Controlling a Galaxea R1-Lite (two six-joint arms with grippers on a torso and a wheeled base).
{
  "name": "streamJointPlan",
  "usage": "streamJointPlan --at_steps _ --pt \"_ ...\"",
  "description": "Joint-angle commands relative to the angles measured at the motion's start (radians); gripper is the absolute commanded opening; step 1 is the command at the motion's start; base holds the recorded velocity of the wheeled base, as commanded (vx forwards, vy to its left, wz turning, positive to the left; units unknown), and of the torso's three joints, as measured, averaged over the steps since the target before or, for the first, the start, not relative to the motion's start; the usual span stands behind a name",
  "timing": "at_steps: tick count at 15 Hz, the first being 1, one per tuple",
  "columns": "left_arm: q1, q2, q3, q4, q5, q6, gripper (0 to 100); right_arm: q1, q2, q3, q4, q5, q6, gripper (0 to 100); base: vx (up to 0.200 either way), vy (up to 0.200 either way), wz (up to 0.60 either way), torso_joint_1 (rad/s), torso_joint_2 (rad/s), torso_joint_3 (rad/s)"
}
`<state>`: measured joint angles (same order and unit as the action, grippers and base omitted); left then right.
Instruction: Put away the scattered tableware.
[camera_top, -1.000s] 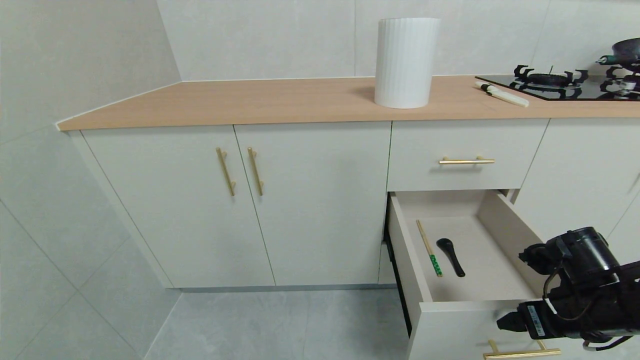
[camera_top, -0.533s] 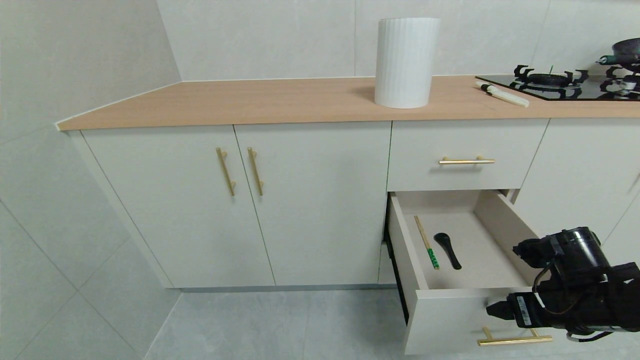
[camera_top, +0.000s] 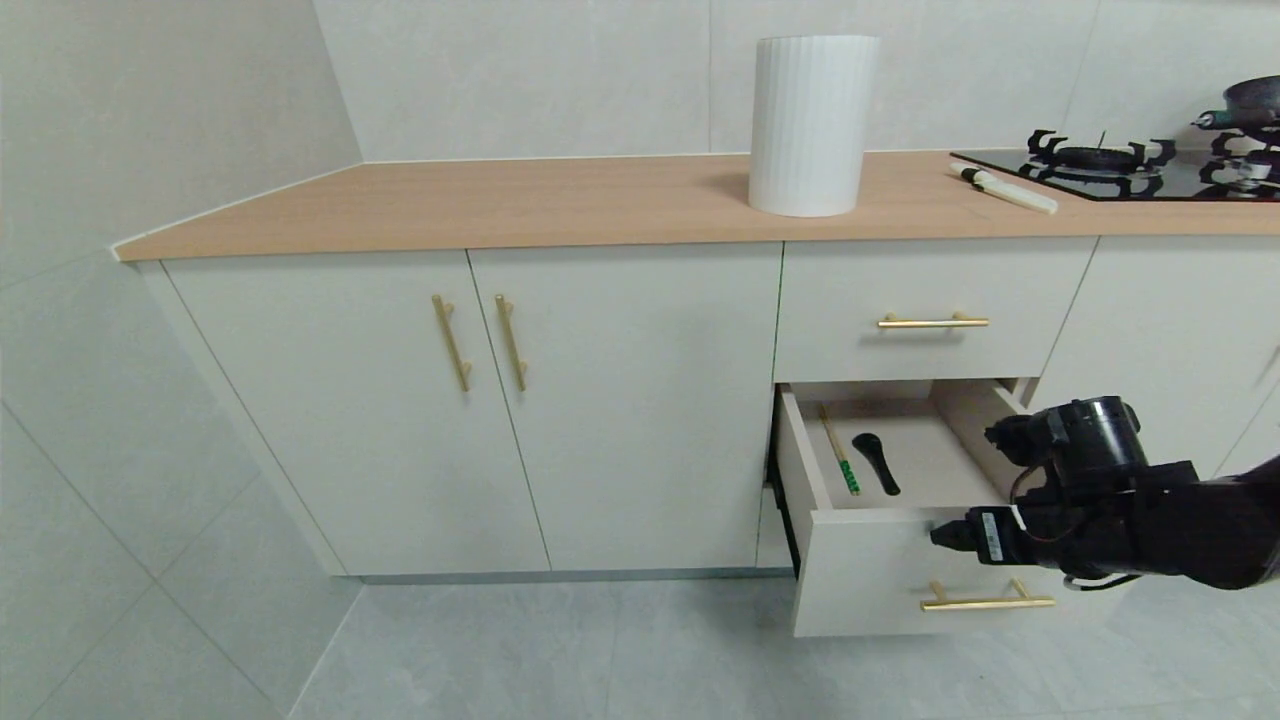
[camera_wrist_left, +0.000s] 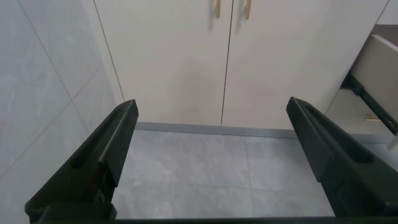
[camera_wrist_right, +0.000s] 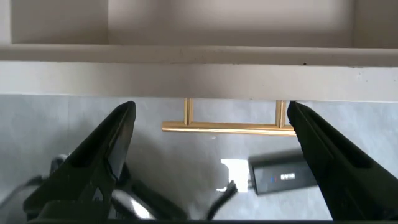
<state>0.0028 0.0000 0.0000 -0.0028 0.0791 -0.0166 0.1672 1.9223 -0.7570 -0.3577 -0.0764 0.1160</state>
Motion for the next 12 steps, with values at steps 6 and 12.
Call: streamJointPlan --at_steps 6,12 --pt "0.0 0.0 0.0 0.0 0.001 0.0 100 -0.052 0.254 -0.309 -0.006 0.01 -0.019 100 0.0 0.0 0.0 0.0 0.0 0.0" --pt "0.0 0.0 0.0 0.0 0.001 0.0 100 -0.092 0.376 -0.492 -0.007 0.04 -0.105 100 0.0 0.0 0.0 0.0 0.0 0.0"
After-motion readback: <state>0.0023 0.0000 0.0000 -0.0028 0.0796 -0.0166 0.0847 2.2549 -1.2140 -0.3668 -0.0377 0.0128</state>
